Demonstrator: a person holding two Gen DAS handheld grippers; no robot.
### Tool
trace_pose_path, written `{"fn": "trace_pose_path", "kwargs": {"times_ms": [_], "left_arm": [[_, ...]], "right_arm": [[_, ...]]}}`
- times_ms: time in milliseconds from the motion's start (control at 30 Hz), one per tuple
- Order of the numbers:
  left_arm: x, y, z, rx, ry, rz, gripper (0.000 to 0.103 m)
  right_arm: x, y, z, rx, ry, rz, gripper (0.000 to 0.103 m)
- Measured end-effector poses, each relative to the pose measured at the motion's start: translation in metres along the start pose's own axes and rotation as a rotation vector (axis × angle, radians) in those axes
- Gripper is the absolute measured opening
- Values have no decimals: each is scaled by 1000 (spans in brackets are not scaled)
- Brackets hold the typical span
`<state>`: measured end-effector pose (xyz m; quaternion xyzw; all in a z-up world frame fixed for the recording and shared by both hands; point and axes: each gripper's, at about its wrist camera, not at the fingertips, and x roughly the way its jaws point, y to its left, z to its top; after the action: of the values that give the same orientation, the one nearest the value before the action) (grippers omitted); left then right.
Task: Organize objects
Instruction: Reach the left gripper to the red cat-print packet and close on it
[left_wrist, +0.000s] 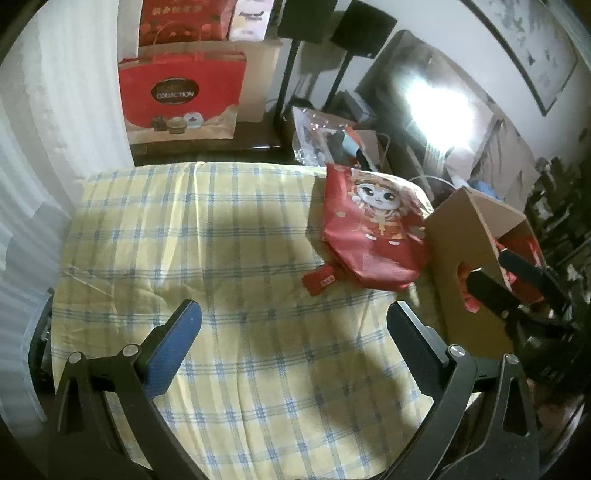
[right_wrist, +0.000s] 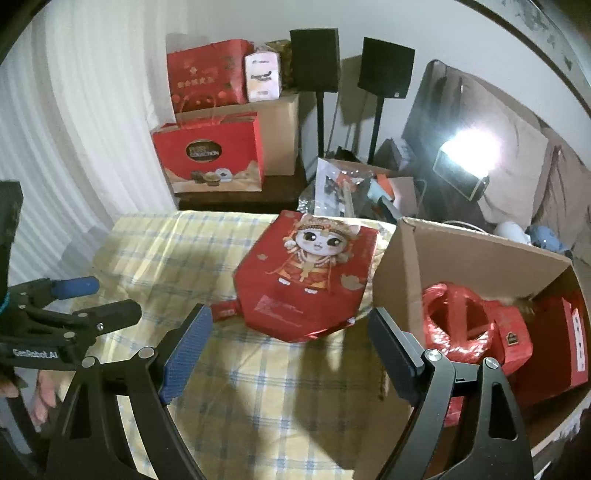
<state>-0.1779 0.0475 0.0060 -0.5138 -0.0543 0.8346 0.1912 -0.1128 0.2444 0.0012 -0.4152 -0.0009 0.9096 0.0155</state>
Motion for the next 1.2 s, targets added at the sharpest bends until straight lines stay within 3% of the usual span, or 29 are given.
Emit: {"fn": "trace_pose_path", "kwargs": {"times_ms": [500,833,1200], "left_arm": [[26,13,9,-25,-27,8,100],[68,6,28,-49,27,-71,97],[119,-9,54,-85,109,-168,87]], "right_arm": [[37,12,-19,38,15,-35,87],[73,1,-35,133,77,-17,83],[88,-11,-54,344,72,57,81]]}}
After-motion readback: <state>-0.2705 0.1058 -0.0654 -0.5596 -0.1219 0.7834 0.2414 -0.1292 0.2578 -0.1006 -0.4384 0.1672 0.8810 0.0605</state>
